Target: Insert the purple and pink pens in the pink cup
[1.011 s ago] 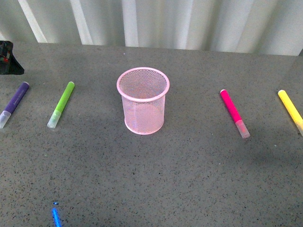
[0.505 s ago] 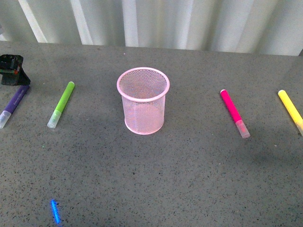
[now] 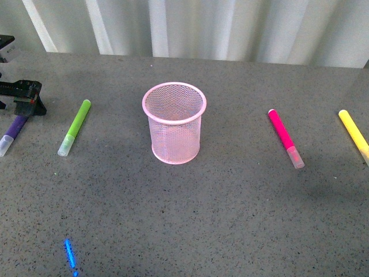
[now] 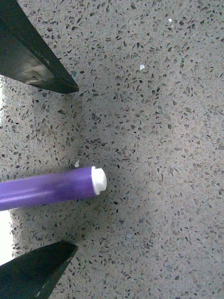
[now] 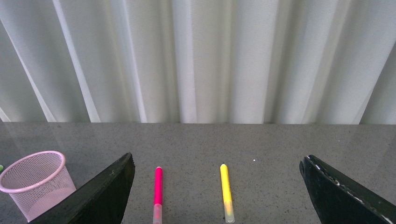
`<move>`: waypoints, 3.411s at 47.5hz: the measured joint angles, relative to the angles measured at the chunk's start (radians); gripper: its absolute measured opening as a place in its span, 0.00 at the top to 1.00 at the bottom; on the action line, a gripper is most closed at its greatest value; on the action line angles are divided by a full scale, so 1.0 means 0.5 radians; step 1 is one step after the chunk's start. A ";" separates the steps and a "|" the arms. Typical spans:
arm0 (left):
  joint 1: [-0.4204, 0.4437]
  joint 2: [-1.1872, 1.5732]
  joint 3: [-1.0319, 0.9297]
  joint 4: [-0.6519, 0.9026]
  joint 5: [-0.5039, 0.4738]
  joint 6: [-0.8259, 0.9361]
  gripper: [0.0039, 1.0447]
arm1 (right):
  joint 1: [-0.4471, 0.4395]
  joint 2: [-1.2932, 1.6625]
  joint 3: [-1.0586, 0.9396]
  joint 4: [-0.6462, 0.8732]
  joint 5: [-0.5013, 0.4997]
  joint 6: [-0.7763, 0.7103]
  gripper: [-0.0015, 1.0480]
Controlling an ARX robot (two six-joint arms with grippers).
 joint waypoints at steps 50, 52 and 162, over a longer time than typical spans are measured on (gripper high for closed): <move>-0.149 -0.433 -0.272 0.386 0.215 -0.278 0.88 | 0.000 0.000 0.000 0.000 0.000 0.000 0.07; -0.204 -0.565 -0.344 0.562 0.268 -0.323 0.88 | 0.000 0.000 0.000 0.000 0.000 0.000 0.07; -1.157 -1.040 -1.212 1.817 -0.185 -1.581 0.17 | 0.000 0.000 0.000 0.000 0.000 0.000 0.07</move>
